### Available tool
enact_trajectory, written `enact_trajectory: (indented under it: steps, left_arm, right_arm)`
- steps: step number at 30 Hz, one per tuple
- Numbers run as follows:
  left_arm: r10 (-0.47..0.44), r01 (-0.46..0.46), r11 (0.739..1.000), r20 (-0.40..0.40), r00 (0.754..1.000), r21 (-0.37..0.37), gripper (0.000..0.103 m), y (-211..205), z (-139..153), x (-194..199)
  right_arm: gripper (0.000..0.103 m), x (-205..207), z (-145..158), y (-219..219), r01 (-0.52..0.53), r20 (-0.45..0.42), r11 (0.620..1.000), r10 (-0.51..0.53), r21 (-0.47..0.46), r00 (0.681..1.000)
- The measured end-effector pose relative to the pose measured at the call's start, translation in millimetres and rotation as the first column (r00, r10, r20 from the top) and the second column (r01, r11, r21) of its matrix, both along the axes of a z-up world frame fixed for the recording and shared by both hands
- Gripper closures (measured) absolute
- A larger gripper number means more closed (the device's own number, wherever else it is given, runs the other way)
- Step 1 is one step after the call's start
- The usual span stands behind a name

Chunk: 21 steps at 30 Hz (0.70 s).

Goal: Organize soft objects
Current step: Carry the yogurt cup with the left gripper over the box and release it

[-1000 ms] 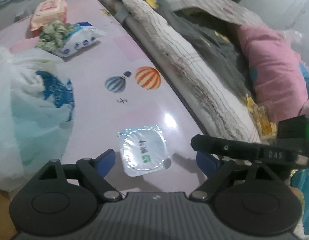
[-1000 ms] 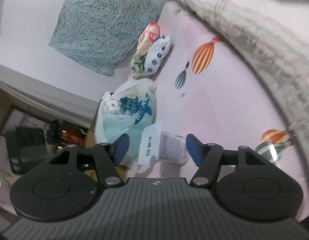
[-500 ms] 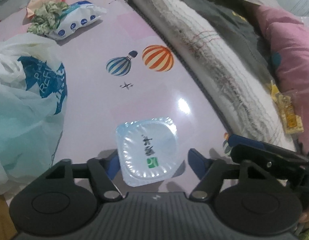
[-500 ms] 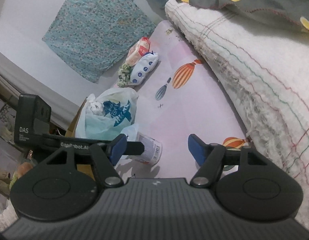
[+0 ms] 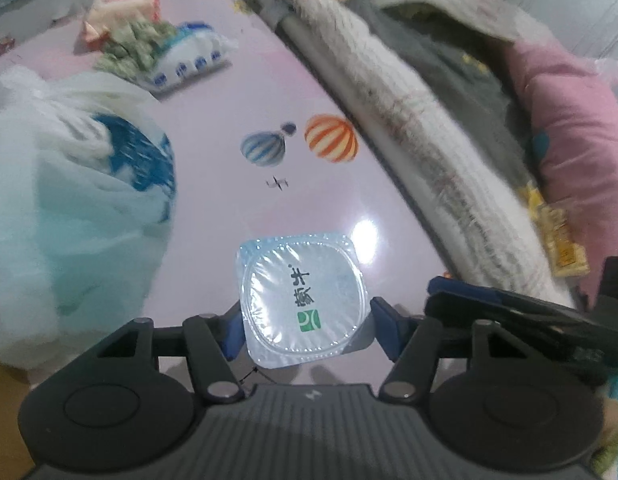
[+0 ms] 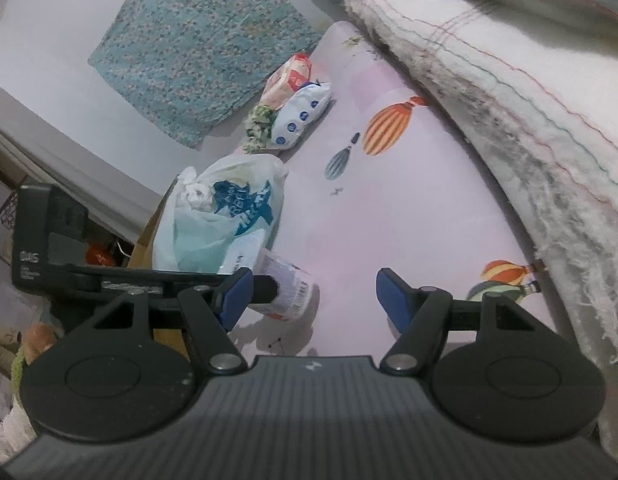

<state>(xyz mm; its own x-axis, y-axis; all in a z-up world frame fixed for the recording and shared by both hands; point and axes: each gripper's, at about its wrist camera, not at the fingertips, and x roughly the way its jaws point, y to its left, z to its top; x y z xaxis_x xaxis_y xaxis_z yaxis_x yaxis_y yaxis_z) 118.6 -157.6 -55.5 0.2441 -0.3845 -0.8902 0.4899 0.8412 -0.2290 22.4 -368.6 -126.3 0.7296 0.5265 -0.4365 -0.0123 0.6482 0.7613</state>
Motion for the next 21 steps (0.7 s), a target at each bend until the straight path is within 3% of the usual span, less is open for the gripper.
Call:
enact_trajectory:
  steps: [7,9,13,17,21]
  left_arm:
    - [0.091,-0.077,0.991,0.129,0.987,-0.11,0.039,72.8,79.1,-25.8]
    - [0.153,-0.129,0.982,0.185,0.971,-0.138,0.041,102.5,102.5,-35.2]
    - [0.305,-0.267,0.95,0.283,0.909,-0.164,0.042,165.9,138.4,-48.9]
    - [0.441,-0.407,0.897,0.276,0.854,-0.171,0.042,219.5,136.9,-47.1]
    - [0.529,-0.509,0.848,0.188,0.828,-0.146,0.042,261.0,101.5,-24.3]
  right_arm:
    - [0.035,7.7,20.9,12.0,-0.052,0.055,0.999,0.051,0.006,0.997]
    - [0.035,11.3,23.2,18.9,-0.071,0.063,0.997,0.071,0.006,0.996]
    - [0.035,24.4,20.9,38.5,-0.118,0.048,0.993,0.117,0.009,0.992]
    - [0.035,37.9,18.1,65.3,-0.168,0.018,0.986,0.168,-0.001,0.986]
    - [0.035,46.5,22.8,91.5,-0.211,0.011,0.977,0.211,-0.016,0.977]
